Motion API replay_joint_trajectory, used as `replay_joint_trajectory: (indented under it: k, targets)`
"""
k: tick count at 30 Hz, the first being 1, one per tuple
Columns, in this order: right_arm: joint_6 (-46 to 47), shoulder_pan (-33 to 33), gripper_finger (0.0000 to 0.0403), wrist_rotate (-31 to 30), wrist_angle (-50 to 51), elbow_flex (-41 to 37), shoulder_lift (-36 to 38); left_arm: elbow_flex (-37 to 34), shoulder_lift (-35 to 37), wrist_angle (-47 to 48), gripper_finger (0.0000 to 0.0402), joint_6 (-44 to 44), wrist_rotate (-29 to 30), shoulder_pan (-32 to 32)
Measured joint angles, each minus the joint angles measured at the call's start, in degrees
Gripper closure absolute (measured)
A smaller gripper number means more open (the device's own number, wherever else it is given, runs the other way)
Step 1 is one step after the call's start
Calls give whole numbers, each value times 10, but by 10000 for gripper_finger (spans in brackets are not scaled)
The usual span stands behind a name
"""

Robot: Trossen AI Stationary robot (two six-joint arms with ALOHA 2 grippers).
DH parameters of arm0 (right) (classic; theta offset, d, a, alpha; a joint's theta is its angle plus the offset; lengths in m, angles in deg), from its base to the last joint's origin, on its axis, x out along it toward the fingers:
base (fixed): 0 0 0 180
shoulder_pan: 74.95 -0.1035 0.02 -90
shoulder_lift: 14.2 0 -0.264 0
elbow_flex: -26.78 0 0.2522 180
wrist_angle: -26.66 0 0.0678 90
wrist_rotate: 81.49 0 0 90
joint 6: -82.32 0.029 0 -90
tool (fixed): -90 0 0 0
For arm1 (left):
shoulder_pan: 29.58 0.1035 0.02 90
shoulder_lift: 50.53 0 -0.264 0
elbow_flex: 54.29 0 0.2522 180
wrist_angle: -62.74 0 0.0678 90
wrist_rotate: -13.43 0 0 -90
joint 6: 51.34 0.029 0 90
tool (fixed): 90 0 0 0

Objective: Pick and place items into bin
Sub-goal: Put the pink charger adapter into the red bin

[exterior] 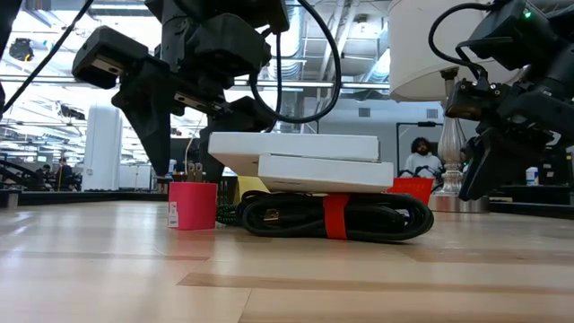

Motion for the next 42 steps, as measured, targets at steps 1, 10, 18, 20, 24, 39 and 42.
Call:
replay_joint_trajectory:
  k: [1,10,18,20,24,39,42]
  targets:
    - [0,0,259,0,0,0,0,0,0,0,157,0,0,0]
    - [0,0,257,0,0,0,0,0,0,-1,157,2,0,1]
    - [0,0,261,0,0,0,0,0,0,-2,157,3,-1,1]
    - [0,0,260,0,0,0,0,0,0,-2,157,3,-2,1]
    - [-1,0,258,0,0,0,0,0,0,-5,157,4,-2,1]
    - [-1,0,259,0,0,0,0,-1,-27,-11,157,11,-12,4]
    - [-1,0,257,0,0,0,0,0,-27,-11,157,12,-13,6]
